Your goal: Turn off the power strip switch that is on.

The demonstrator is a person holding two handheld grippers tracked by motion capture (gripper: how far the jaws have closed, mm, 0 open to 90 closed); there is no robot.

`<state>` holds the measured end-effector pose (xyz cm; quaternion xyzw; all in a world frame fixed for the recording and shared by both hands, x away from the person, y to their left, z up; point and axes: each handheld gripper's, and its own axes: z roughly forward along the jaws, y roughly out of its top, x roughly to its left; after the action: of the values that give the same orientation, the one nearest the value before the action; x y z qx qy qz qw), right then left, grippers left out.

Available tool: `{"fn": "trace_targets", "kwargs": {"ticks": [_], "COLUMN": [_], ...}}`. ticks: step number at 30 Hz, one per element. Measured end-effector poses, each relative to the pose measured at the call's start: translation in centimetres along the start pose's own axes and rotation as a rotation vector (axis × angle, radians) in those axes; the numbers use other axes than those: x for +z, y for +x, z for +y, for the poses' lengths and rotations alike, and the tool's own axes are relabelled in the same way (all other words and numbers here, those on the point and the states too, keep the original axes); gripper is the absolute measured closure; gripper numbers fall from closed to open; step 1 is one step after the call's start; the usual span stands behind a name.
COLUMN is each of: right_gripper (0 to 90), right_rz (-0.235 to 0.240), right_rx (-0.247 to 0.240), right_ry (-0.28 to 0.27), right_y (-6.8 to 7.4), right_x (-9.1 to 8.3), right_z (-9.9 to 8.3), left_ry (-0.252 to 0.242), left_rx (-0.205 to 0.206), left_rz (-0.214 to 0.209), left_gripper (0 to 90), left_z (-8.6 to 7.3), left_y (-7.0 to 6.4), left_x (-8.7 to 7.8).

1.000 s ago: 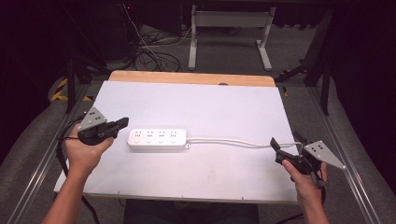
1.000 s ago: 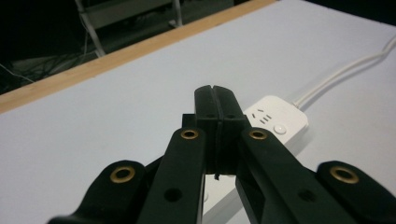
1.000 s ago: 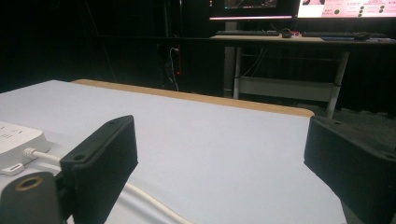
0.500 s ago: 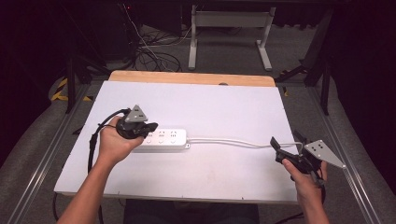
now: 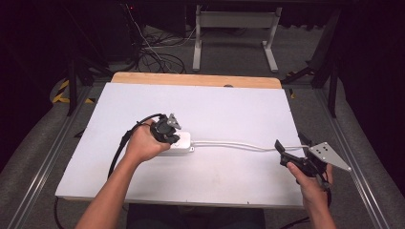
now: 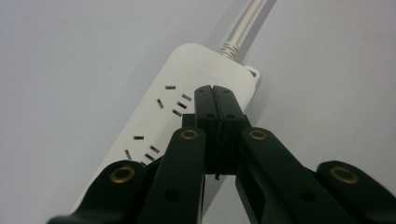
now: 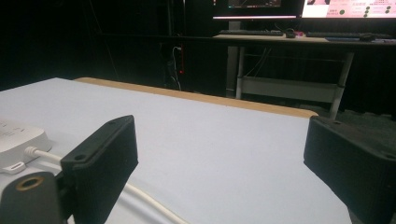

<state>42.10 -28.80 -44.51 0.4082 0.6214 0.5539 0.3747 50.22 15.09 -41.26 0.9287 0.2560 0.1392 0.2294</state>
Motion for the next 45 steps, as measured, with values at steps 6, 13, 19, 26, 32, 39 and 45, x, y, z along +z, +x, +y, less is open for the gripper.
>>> {"fn": "trace_targets", "kwargs": {"ticks": [6, 13, 19, 26, 32, 39, 45], "right_gripper": [10.4, 10.4, 10.4, 10.4, 10.4, 10.4, 10.4], "right_rz": [0.000, 0.003, -0.001, -0.003, -0.009, -0.009, -0.009], "right_rx": [0.001, 0.005, 0.004, 0.000, 0.006, 0.011, 0.004], "right_ry": [0.002, 0.004, 0.000, 0.003, 0.000, -0.003, -0.005], "right_y": [0.0, -0.1, -0.2, -0.1, -0.1, 0.0, -0.1], "right_x": [0.2, 0.2, 0.2, 0.2, 0.0, -0.1, -0.2], "right_z": [0.0, 0.0, 0.0, 0.0, 0.0, 0.1, 0.1], "left_ry": [0.075, 0.129, 0.121, 0.126, 0.084, 0.079, 0.053], "left_rx": [0.027, 0.016, 0.007, -0.002, -0.048, -0.102, -0.123], "left_rz": [-0.001, 0.010, -0.004, -0.010, -0.012, -0.026, -0.055], "left_gripper": [90.0, 90.0, 90.0, 90.0, 90.0, 90.0, 90.0], "left_z": [1.0, 1.0, 1.1, 1.0, 0.3, 0.0, -0.4], "left_y": [-0.1, 0.3, 0.5, 0.3, 0.3, 0.6, 1.0], "left_x": [1.2, 2.2, 2.5, 2.6, 2.6, 2.7, 2.7]}}
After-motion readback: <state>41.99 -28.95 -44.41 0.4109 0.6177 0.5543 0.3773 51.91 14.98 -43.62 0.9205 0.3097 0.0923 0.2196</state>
